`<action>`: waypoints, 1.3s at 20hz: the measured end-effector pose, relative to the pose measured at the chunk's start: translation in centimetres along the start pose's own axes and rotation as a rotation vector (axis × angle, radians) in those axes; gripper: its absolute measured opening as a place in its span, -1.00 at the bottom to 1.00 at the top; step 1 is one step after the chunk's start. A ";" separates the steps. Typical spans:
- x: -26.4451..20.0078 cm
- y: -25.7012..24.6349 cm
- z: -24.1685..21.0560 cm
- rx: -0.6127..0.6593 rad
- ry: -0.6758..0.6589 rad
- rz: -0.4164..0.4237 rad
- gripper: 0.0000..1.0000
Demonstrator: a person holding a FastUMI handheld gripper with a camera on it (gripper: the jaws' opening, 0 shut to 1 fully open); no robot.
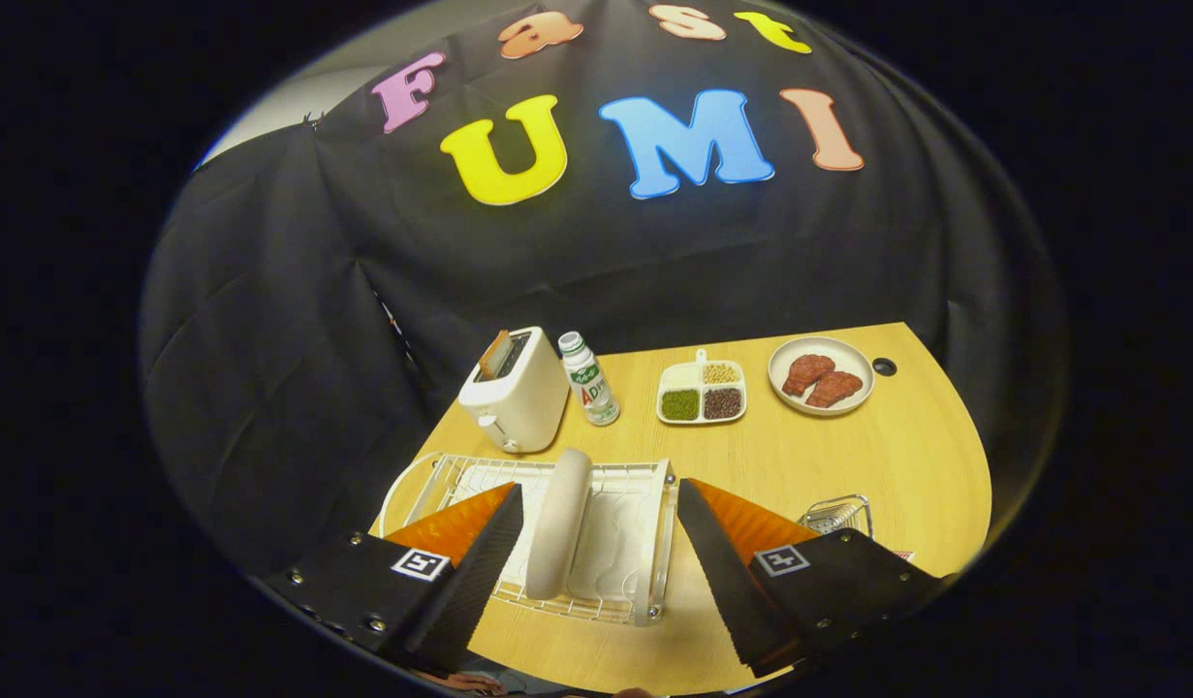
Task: Take the plate from the dish rack, then take the spoon from the basket and place it into the plate.
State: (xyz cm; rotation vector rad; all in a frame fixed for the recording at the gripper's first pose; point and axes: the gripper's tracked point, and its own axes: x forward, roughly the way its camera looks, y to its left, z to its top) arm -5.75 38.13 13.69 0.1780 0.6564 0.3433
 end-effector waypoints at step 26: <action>11.4 1.2 -9.1 -0.009 0.354 -0.441 -0.39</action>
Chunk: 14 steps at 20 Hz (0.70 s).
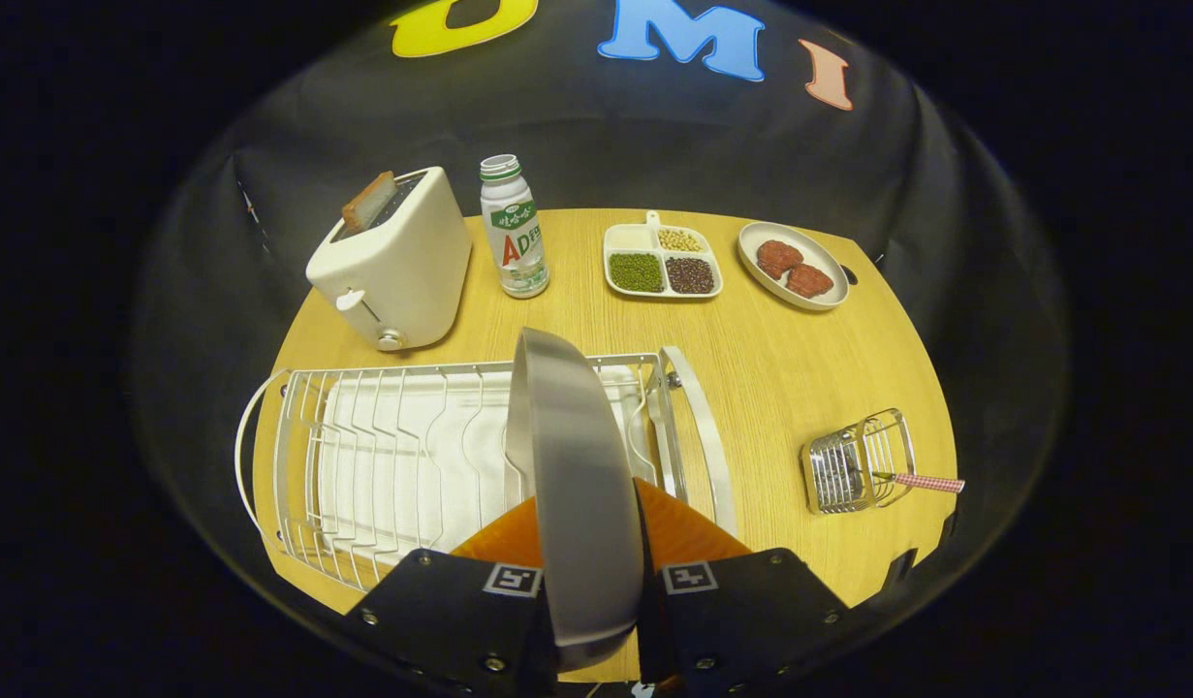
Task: Take the plate from the dish rack, then take the spoon from the basket and place it into the plate.
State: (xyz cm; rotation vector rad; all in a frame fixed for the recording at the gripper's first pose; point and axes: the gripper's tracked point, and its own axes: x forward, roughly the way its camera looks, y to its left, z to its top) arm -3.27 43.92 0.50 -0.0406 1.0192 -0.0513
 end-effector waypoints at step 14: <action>-4.4 -1.2 2.6 -0.092 -0.081 -0.101 -0.39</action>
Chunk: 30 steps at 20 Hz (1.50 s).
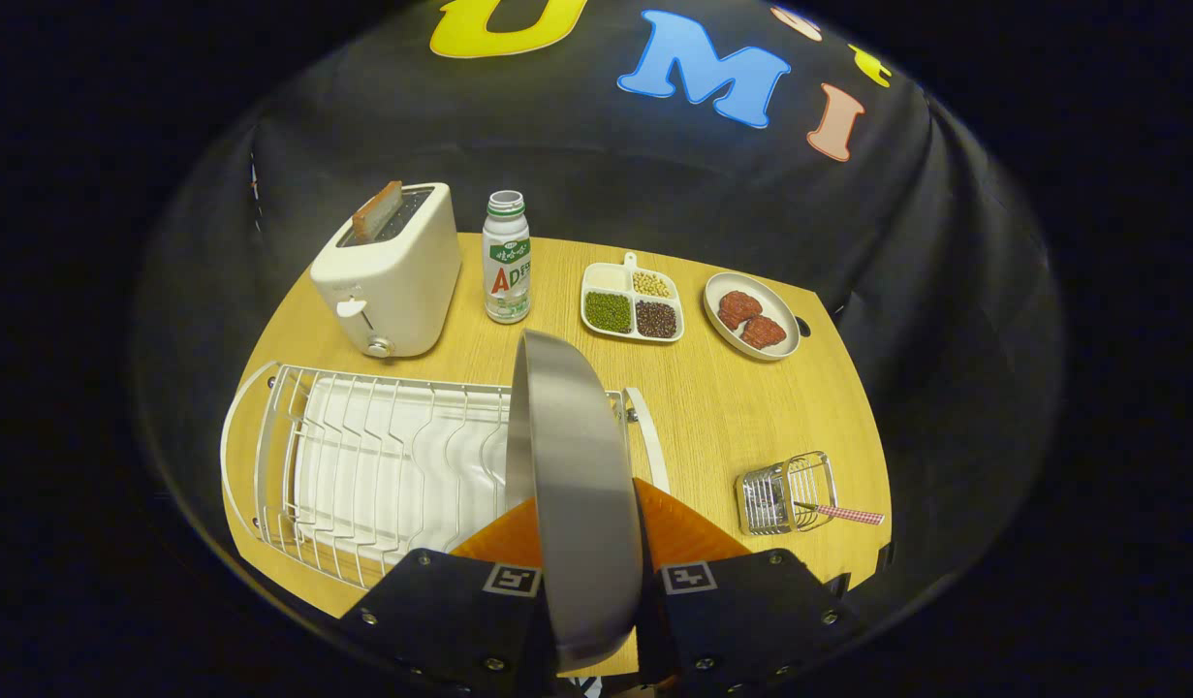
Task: Take the plate from the dish rack, then take the spoon from the basket and place it into the plate.
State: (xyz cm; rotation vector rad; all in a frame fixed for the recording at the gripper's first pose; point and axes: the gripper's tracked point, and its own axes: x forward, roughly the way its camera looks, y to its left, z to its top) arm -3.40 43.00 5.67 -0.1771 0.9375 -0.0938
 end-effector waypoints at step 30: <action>-4.6 -19.8 -11.4 0.118 -0.011 0.304 -0.40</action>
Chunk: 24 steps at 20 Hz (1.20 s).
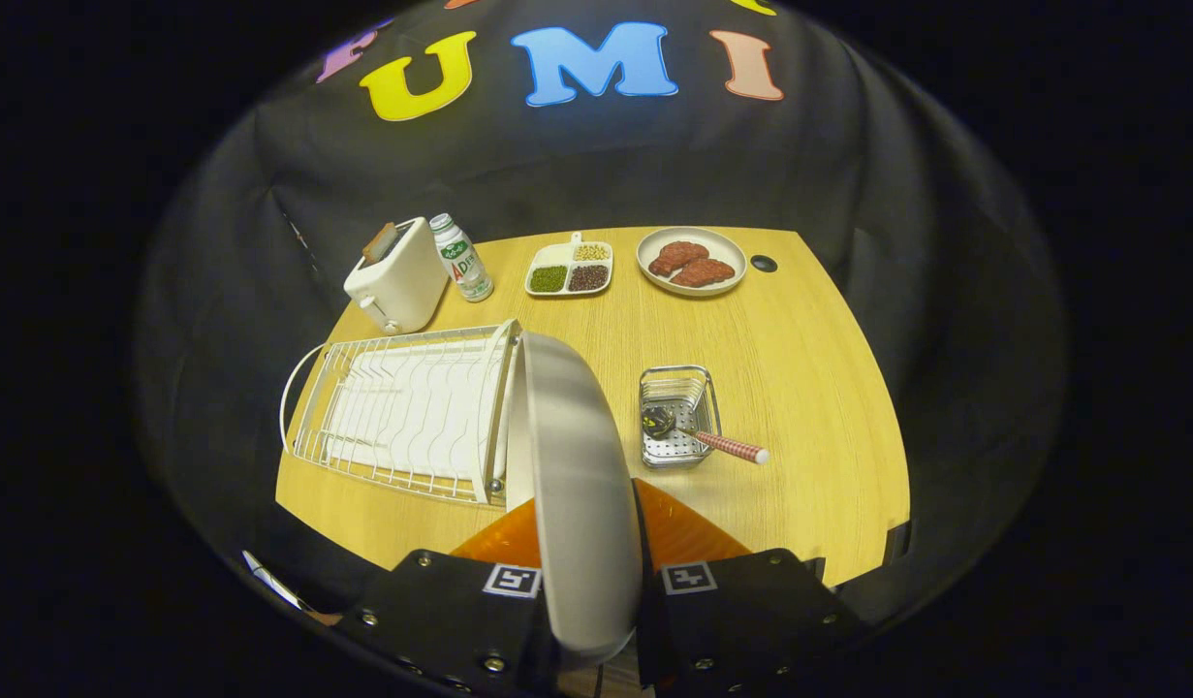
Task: Take the plate from the dish rack, then take the spoon from the basket and place it into the plate.
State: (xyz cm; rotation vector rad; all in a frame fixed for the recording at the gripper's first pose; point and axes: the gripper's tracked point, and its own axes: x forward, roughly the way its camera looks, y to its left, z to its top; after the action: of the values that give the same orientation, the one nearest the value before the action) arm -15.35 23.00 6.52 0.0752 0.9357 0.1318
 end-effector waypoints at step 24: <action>11.8 -4.5 -11.9 0.200 -0.027 0.344 -0.18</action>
State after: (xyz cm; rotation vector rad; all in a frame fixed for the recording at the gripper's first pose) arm -17.67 20.39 -10.42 0.4231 0.9013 0.3542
